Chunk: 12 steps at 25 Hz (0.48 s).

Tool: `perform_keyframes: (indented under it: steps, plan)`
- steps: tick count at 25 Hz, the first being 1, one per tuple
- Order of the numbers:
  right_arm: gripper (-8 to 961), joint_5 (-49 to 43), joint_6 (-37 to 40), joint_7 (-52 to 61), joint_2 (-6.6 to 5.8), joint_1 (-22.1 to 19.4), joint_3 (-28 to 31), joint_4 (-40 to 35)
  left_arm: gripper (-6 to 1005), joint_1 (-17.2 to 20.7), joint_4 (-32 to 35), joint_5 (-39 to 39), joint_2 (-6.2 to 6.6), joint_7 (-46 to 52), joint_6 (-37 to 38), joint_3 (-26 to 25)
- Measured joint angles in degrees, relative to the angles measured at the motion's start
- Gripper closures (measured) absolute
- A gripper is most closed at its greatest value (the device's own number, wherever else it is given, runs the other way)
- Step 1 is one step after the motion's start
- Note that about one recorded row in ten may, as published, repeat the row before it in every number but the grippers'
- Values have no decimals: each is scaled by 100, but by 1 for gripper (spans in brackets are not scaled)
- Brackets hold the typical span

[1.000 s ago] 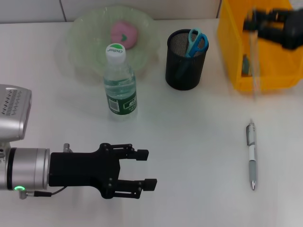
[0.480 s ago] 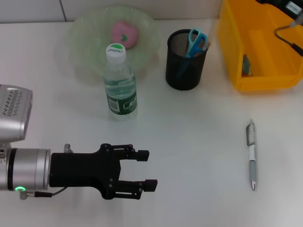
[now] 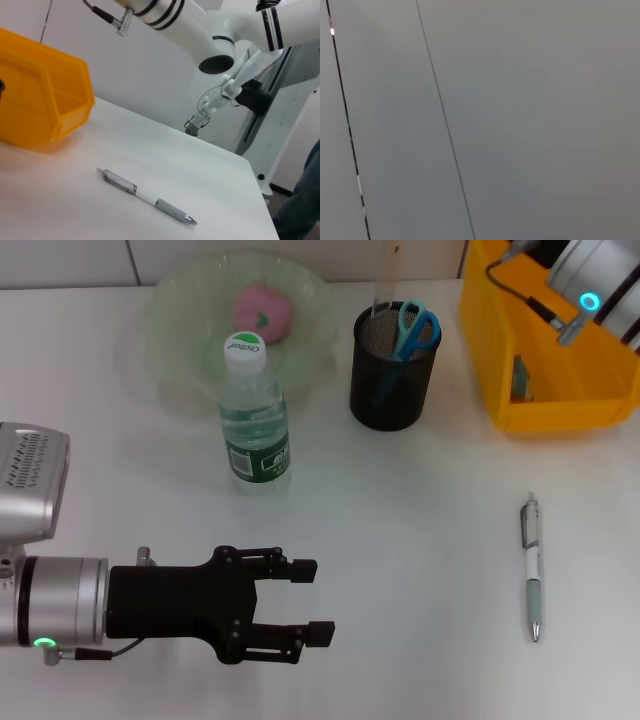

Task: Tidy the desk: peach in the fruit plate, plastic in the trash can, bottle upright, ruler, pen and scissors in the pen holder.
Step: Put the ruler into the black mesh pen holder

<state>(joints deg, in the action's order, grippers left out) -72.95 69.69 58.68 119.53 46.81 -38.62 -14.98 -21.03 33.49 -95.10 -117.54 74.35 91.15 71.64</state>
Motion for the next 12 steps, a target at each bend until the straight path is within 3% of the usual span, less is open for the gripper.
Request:
perform_keyframes:
  steps: [11,12]
  plan:
    - [419,77,-121,-96,28,-55,-217,61,231,39,0,0,-6,0,15,-2]
    - [381,78,-84,-96,28,-71,-220,57,231,39,0,0,-6,0,16,-2]
